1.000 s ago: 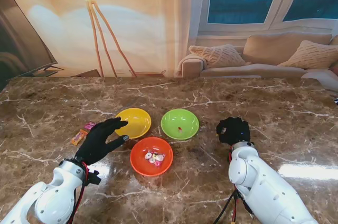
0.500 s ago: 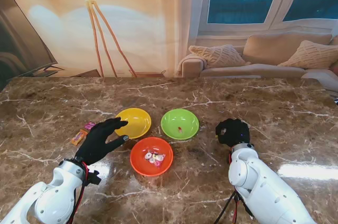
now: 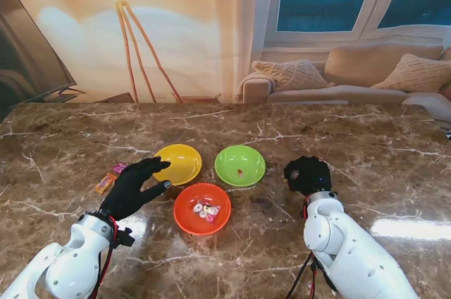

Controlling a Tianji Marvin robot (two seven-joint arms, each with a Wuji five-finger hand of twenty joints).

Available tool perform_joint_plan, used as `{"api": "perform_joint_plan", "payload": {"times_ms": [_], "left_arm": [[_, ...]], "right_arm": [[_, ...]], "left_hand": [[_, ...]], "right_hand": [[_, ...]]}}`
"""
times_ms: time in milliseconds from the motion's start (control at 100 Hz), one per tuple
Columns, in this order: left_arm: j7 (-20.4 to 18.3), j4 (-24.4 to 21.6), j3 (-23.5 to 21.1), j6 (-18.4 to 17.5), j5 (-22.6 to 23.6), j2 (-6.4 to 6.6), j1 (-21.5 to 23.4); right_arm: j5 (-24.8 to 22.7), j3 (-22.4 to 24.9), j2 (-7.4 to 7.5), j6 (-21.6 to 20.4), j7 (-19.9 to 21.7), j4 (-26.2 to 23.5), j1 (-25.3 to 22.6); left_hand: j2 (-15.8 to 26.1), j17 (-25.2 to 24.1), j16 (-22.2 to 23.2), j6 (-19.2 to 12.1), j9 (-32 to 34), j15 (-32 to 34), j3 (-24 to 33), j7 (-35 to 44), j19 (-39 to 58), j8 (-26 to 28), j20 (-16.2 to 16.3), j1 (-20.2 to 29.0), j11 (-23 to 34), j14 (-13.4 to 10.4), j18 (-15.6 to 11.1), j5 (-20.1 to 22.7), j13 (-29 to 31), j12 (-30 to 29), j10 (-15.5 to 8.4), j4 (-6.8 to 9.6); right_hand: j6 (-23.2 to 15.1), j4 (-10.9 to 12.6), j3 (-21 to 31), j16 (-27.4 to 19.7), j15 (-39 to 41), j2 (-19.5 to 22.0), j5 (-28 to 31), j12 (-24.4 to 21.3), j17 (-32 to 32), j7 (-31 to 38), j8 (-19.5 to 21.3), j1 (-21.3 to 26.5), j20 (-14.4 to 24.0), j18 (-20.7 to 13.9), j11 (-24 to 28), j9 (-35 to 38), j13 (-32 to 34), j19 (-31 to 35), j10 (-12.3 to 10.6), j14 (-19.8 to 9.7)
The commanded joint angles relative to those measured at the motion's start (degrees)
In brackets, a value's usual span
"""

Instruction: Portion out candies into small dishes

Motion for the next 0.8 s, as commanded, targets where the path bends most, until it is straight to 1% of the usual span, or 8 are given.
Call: {"api": "perform_joint_plan", "payload": {"times_ms": [0, 240, 410, 540, 720, 750, 790], "left_arm": [[-0.02, -0.08, 0.08, 0.16, -0.01, -0.04, 0.37], [-0.07, -0.09, 0.13, 0.18, 0.02, -0.02, 0.36], [-0.03, -0.07, 0.09, 0.12, 0.04, -0.03, 0.38], [0.13, -0.08, 0.02, 0.14, 0.05, -0.06, 0.44], [0.04, -0.08, -0.05, 0.24, -0.10, -0.06, 0.46], [0.01, -0.09, -0.06, 0.26, -0.11, -0.06, 0.46], [-0.03, -0.11, -0.09, 0.28, -0.12, -0.05, 0.47]], "right_arm": [[-0.16, 0.23, -0.12, -0.21, 0.54, -1.47, -0.50], [-0.56, 0.78, -0.34, -1.23, 0.07, -7.49, -1.39], [-0.26, -0.92, -0.80, -1.76, -0.62, -10.42, -0.69], [0.79, -3.42, -1.28, -2.00, -0.78, -10.41, 0.78], [3.13, -6.71, -2.12, -2.31, -0.85, -8.32, 3.18], [3.36, -7.12, -2.21, -2.30, -0.83, -8.02, 3.47], [3.66, -7.57, -2.27, -2.12, -0.54, -7.82, 3.75]], "left_hand": [[2.87, -0.25, -0.59, -0.93, 0.83, -0.87, -1.54, 0.18, -1.64, 1.18, 0.43, -0.98, -1.00, -0.40, 0.71, 0.72, 0.14, -0.12, 0.45, 0.30], [2.84, -0.20, -0.59, -0.95, 0.87, -0.87, -1.52, 0.19, -1.78, 1.18, 0.45, -0.97, -0.98, -0.40, 0.71, 0.74, 0.14, -0.10, 0.36, 0.32], [2.81, -0.19, -0.59, -0.88, 0.87, -0.87, -1.49, 0.16, -1.81, 1.16, 0.47, -0.92, -0.98, -0.43, 0.71, 0.67, 0.15, -0.11, 0.43, 0.33], [2.85, -0.17, -0.59, -0.87, 0.91, -0.86, -1.50, 0.18, -1.82, 1.17, 0.50, -0.91, -0.95, -0.47, 0.70, 0.72, 0.19, -0.10, 0.36, 0.32], [2.77, -0.14, -0.59, -0.87, 0.87, -0.87, -1.49, 0.19, -1.85, 1.16, 0.53, -0.87, -0.95, -0.34, 0.68, 0.76, 0.15, -0.11, 0.46, 0.31], [2.76, -0.14, -0.59, -0.84, 0.93, -0.86, -1.47, 0.20, -1.85, 1.16, 0.53, -0.85, -0.93, -0.47, 0.68, 0.81, 0.18, -0.10, 0.48, 0.32], [2.75, -0.14, -0.59, -0.83, 0.95, -0.86, -1.49, 0.18, -1.86, 1.15, 0.54, -0.88, -0.92, -0.37, 0.68, 0.75, 0.17, -0.10, 0.44, 0.32]], "right_hand": [[-2.26, -0.79, 0.76, 0.72, 0.64, 3.20, 5.36, 1.16, -0.39, 5.20, 4.12, 2.44, -0.04, -1.60, 1.05, 0.78, -0.89, 1.16, -0.43, -1.96], [-2.41, -0.81, 0.77, 0.66, 0.48, 3.21, 5.46, 1.54, -0.20, 4.86, 4.44, 2.24, 0.00, -1.40, 0.62, 1.30, -0.42, 1.15, -0.38, -1.86], [-2.09, -0.75, 0.97, 0.58, 0.24, 2.83, 5.69, 2.06, 0.23, 4.67, 4.24, 2.29, -0.01, -1.01, 0.35, 1.98, 0.38, 1.13, -0.35, -1.60], [-2.05, -0.79, 1.04, 0.61, 0.20, 2.74, 5.68, 2.26, 0.45, 4.68, 4.16, 2.21, -0.03, -0.84, -0.05, 2.10, 0.63, 1.10, -0.28, -1.49], [-1.54, -0.75, 0.80, 0.56, -0.08, 2.63, 5.49, 2.55, 0.38, 4.71, 4.02, 2.59, -0.17, -0.50, -0.36, 1.91, 0.55, 0.84, 0.03, -1.28], [-1.30, -0.70, 0.70, 0.57, -0.10, 2.40, 5.50, 2.48, 0.46, 4.61, 3.76, 2.66, -0.19, -0.48, -0.51, 1.87, 0.56, 0.82, 0.00, -1.28], [-0.69, -0.33, 0.34, 0.56, -0.31, 1.59, 5.53, 1.24, 0.50, 4.79, 2.03, 2.81, -0.31, -0.39, -1.53, 1.77, 0.53, 0.70, 0.18, -1.13]]}}
